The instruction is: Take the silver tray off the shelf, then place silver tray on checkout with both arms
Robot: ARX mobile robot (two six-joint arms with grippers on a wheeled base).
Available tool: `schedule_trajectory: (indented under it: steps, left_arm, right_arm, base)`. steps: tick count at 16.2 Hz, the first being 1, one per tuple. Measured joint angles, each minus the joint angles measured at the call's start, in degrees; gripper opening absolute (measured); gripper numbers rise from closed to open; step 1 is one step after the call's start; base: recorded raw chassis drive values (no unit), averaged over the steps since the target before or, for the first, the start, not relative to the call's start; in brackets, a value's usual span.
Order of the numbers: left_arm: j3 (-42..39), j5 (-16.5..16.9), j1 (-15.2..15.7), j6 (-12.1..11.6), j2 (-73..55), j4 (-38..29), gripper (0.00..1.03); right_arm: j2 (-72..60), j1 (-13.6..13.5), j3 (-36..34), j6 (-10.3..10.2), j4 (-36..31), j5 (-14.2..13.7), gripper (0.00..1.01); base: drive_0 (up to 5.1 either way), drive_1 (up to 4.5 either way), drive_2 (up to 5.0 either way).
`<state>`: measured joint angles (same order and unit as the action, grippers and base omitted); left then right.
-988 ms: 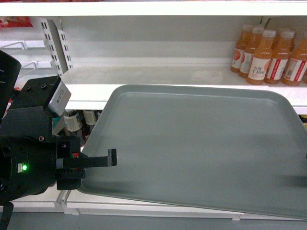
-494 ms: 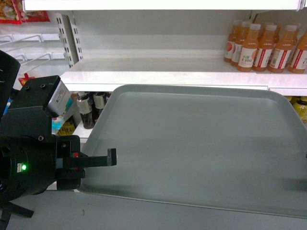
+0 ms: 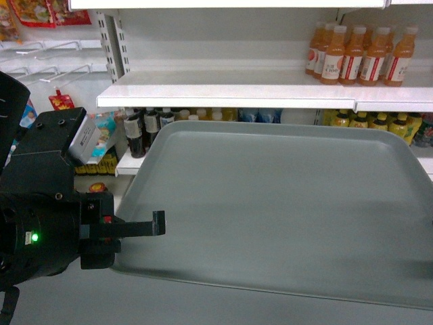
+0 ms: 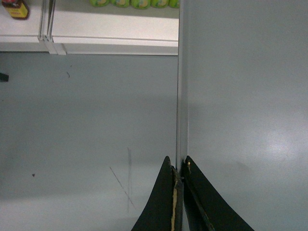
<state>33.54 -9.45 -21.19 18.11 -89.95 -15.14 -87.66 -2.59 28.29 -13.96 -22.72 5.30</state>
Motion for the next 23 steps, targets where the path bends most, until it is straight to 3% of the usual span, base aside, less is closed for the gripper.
schedule_trajectory:
  steps: [23]
  left_arm:
    - [0.0, -0.1, 0.0, 0.1, 0.0, 0.0, 0.03]
  right_arm:
    - [0.0, 0.0, 0.0, 0.0, 0.0, 0.0, 0.02]
  base:
    - [0.1, -4.24, 4.4]
